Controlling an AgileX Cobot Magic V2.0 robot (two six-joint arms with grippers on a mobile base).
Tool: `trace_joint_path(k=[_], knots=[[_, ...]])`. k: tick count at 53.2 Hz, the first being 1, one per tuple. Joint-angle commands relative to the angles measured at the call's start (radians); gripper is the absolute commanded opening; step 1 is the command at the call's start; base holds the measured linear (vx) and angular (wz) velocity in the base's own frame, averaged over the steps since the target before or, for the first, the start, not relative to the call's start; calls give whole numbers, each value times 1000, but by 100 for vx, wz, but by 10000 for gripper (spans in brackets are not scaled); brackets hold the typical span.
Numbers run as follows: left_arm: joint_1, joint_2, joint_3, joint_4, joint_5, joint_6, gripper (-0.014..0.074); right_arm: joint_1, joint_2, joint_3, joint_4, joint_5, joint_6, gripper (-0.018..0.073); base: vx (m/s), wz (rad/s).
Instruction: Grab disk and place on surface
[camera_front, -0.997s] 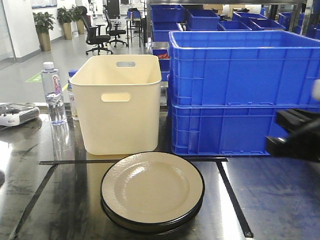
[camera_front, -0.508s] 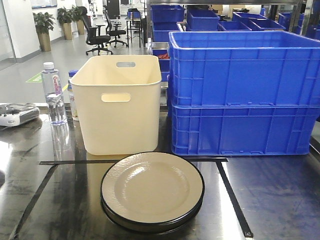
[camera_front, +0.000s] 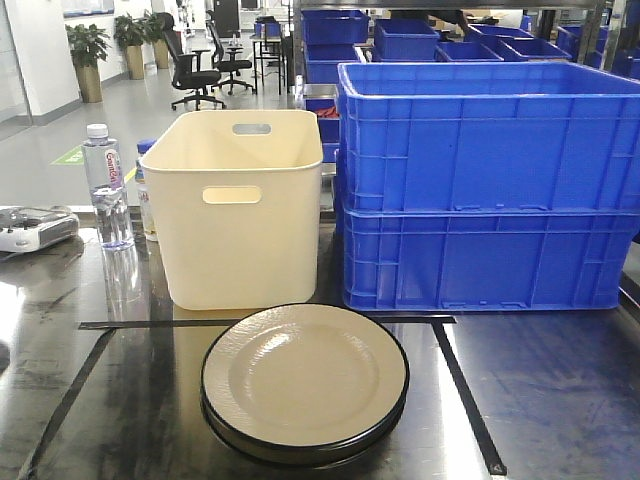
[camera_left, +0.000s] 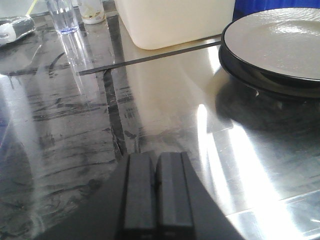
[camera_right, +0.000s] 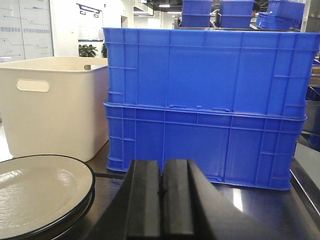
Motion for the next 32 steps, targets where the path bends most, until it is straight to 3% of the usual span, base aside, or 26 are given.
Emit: trace_joint_path(k=[1, 22, 28, 32], knots=[[-6, 4, -25, -35, -44, -1, -2, -2, 2, -30, -5, 14, -9, -12, 0, 0], [-6, -38, -18, -29, -51, -1, -2, -2, 2, -30, -3, 14, -9, -12, 0, 0], [-6, -111, 14, 79, -96, -25, -2, -2, 2, -30, -3, 14, -9, -12, 0, 0], [-6, -186, 58, 153, -124, -127, -2, -2, 2, -30, -3, 14, -9, -12, 0, 0]])
